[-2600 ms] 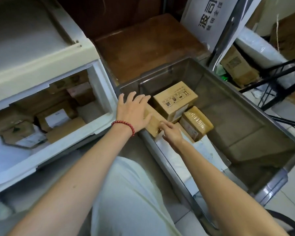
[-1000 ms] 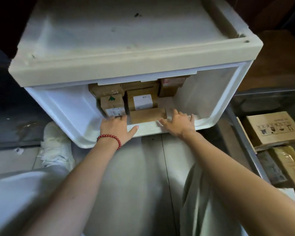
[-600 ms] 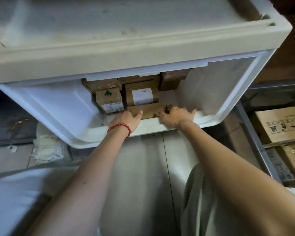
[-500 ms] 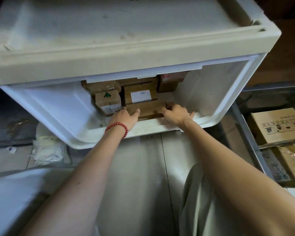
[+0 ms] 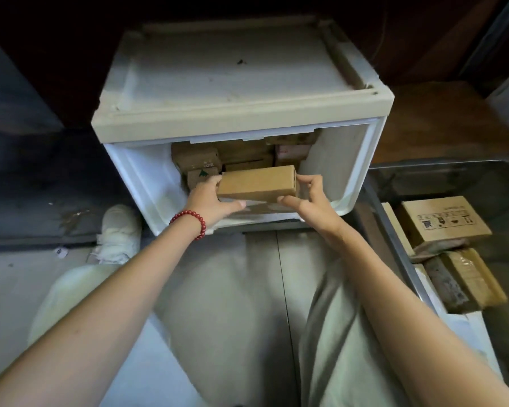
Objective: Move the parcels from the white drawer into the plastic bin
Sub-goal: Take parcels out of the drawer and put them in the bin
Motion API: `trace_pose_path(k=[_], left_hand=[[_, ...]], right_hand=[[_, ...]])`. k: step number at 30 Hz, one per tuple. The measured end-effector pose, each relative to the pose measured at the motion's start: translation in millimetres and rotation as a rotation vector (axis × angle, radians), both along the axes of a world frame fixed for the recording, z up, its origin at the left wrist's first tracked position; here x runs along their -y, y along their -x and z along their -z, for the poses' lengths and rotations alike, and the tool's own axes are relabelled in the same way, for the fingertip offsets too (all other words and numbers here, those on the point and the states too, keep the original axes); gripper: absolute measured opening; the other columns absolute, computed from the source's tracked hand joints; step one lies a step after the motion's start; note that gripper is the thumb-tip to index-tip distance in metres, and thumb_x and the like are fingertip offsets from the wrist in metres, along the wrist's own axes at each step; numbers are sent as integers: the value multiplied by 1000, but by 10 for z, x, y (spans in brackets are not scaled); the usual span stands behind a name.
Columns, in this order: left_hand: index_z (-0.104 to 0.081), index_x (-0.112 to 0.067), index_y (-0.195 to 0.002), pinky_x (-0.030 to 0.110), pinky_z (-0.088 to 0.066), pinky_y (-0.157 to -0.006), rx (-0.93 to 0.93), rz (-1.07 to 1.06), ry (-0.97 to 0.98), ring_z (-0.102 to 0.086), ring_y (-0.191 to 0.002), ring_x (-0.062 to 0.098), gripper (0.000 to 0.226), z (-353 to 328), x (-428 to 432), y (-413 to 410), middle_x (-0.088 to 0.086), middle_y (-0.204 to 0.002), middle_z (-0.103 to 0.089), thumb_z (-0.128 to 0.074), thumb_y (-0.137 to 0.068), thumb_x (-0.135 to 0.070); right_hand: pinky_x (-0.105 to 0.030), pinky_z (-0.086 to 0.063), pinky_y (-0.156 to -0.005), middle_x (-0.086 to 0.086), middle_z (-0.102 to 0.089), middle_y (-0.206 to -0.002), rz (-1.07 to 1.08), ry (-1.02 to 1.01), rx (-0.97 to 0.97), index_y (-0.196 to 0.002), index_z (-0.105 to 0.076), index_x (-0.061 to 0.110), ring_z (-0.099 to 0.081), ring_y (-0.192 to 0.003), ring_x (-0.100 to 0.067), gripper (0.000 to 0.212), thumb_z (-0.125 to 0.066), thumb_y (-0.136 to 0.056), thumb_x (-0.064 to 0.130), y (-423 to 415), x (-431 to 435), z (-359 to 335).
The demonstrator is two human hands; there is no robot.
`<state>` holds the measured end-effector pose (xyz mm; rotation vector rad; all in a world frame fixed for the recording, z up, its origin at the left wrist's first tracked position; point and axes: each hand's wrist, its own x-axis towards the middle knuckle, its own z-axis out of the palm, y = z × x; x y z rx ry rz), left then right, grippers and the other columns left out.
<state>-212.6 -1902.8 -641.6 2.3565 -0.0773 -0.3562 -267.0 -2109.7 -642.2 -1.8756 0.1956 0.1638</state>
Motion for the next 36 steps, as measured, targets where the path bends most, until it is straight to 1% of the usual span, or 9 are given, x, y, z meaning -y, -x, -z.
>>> trace_pose_path(k=[3, 8, 14, 20, 23, 27, 29, 32, 36], left_hand=[[-35, -15, -144, 23, -37, -96, -12, 18, 94, -46, -127, 19, 79, -145, -147, 281, 0, -135, -49, -75, -79, -34], [-28, -21, -148, 38, -44, -104, -35, -43, 238, -54, -120, 19, 101, -161, -279, 627, 3, -137, -51, -84, -66, -35], [-21, -33, -148, 38, -40, -107, 28, -11, 255, -49, -122, 13, 121, -173, -304, 759, -3, -132, -53, -89, -50, -49], [-17, -42, -146, 32, -35, -106, 52, 38, 215, -42, -129, 13, 125, -148, -392, 799, -3, -139, -47, -86, -42, -53], [-19, -42, -145, 28, -36, -101, 90, 30, 213, -44, -124, 10, 118, -139, -409, 809, -7, -133, -50, -88, -50, -47], [-27, -36, -144, 24, -36, -97, 131, 17, 215, -47, -114, 6, 99, -139, -377, 813, -11, -124, -53, -84, -63, -42], [-37, -39, -137, 24, -39, -93, 145, 14, 220, -50, -112, 6, 77, -142, -330, 809, -11, -125, -54, -78, -71, -45], [-46, -42, -125, 25, -44, -89, 163, 10, 230, -55, -107, 6, 49, -177, -244, 774, -9, -126, -57, -66, -81, -51], [-50, -37, -122, 25, -46, -91, 182, 58, 220, -57, -109, 9, 39, -309, -47, 714, -12, -123, -59, -57, -86, -52]], right_hand=[[3, -39, -71, 3, -45, -123, -2, -59, 74, -130, -29, 11, -47, -110, -4, 56, -67, -88, 11, 225, -38, -55], [-4, -44, -75, 8, -48, -116, -51, -111, 114, -138, -29, 14, -49, -101, 9, 66, -68, -85, 3, 461, -71, -113], [-24, -47, -94, 6, -56, -128, 9, -134, 91, -144, -38, 26, -53, -115, -8, 72, -74, -82, 28, 518, 2, -146], [-14, -41, -69, 12, -59, -93, -7, -46, 82, -128, -56, 27, -56, -85, -4, 46, -71, -85, 34, 483, 5, -109], [-18, -38, -69, 8, -50, -80, 84, -22, 70, -113, -65, 18, -51, -75, -5, 46, -69, -81, 51, 456, 1, -60], [-27, -45, -81, 1, -60, -110, 175, 5, 123, -85, -56, 18, -58, -105, -10, 58, -66, -68, 72, 406, -31, -26], [-27, -44, -87, 3, -61, -116, 201, -46, 128, -77, -49, 17, -57, -112, -10, 56, -69, -69, 69, 403, -48, -46], [-19, -44, -73, 8, -63, -101, 220, -133, 114, -94, -46, 14, -61, -94, -8, 52, -74, -74, 53, 439, -67, -105], [-16, -52, -68, -2, -58, -113, 161, -145, 187, -129, -34, 30, -62, -100, -14, 75, -81, -71, 37, 515, 108, -175]])
